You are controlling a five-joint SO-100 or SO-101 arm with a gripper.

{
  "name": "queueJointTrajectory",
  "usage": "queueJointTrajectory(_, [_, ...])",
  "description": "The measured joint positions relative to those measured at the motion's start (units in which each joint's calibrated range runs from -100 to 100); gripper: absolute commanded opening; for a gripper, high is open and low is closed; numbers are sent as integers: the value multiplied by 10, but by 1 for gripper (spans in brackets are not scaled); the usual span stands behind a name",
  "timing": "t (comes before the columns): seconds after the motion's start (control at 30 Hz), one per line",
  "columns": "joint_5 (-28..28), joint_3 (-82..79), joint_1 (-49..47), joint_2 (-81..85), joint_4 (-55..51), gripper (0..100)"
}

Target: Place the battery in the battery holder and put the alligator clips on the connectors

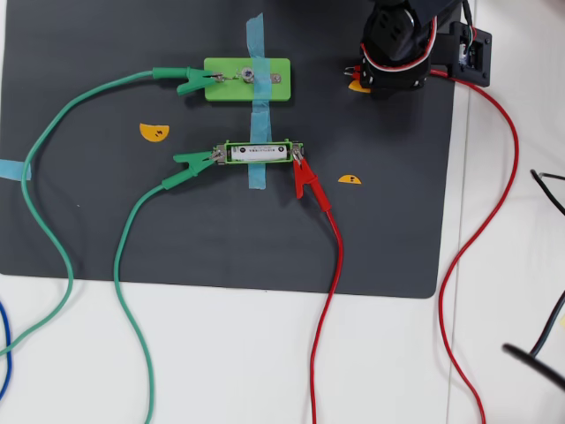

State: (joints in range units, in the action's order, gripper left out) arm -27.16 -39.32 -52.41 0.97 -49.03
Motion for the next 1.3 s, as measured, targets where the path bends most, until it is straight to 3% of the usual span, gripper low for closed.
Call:
queueJointTrajectory(0.27, [0,0,0,0,0,14])
queueJointTrajectory(1.3, [-1,9,0,-6,-3,15])
